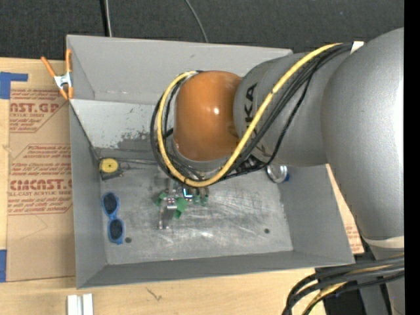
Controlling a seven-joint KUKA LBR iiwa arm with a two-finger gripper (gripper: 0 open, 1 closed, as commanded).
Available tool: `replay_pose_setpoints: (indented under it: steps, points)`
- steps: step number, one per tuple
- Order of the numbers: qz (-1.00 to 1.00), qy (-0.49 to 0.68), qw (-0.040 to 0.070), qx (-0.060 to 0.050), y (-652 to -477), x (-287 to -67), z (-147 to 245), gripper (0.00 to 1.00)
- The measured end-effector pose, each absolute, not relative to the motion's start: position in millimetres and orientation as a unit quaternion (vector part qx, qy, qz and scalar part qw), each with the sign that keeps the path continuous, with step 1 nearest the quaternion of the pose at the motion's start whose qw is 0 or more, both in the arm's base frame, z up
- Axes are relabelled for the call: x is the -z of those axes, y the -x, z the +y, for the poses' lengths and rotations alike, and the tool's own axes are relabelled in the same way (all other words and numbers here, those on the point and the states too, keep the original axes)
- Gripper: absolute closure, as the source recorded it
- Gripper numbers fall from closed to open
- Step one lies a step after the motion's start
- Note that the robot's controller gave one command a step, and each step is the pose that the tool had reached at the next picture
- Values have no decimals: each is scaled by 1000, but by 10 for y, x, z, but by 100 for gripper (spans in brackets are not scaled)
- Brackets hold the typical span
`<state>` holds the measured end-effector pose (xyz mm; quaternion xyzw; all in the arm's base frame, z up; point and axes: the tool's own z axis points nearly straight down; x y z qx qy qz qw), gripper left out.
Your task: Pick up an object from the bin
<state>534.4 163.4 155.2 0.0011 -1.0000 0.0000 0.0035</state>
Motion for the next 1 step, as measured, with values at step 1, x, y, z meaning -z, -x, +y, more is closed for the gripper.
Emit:
replay_pose_setpoints:
  steps: [1]
  points:
    - [-999, 42, -10, 4, -5683, -869, 1128, 0]
